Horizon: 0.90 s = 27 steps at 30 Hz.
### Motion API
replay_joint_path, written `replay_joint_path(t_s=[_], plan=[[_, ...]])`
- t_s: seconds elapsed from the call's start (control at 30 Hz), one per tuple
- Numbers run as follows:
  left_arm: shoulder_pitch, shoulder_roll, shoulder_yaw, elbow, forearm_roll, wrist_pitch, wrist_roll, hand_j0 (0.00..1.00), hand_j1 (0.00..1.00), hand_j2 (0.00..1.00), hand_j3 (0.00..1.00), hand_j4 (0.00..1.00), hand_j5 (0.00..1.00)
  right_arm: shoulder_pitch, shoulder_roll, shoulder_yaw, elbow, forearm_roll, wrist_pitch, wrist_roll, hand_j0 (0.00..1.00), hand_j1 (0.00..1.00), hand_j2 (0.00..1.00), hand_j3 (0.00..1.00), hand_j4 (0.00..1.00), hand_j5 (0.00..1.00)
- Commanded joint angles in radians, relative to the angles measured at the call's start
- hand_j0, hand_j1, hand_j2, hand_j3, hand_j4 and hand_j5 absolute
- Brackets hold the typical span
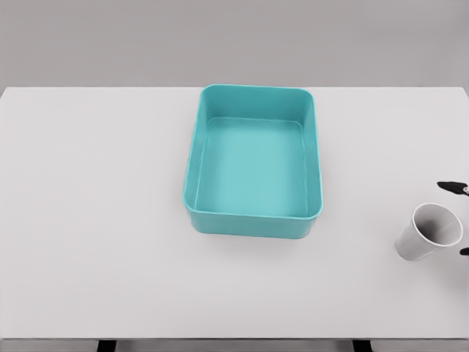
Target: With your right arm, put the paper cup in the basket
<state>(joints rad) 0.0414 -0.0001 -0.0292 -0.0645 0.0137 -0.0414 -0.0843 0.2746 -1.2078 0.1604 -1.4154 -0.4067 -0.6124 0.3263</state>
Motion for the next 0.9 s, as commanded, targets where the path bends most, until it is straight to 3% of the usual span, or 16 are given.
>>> replay_joint_path(t_s=[0.0,0.47,0.87], plan=[[0.000,0.000,0.000,0.000,0.000,0.000,0.000,1.00,1.00,1.00,1.00,1.00,1.00,0.000,0.001,-0.001,0.000,-0.011,0.002,-0.012,1.00,1.00,1.00,1.00,1.00,1.00],[0.000,0.000,0.000,0.000,0.000,0.000,0.000,1.00,1.00,1.00,1.00,1.00,1.00,0.051,0.019,0.004,-0.025,-0.015,0.002,-0.012,1.00,1.00,1.00,1.00,1.00,1.00],[0.000,0.000,0.000,0.000,0.000,0.000,0.000,1.00,1.00,1.00,1.00,1.00,1.00,0.051,0.031,0.004,-0.053,-0.015,0.002,-0.024,1.00,1.00,1.00,1.00,1.00,1.00]])
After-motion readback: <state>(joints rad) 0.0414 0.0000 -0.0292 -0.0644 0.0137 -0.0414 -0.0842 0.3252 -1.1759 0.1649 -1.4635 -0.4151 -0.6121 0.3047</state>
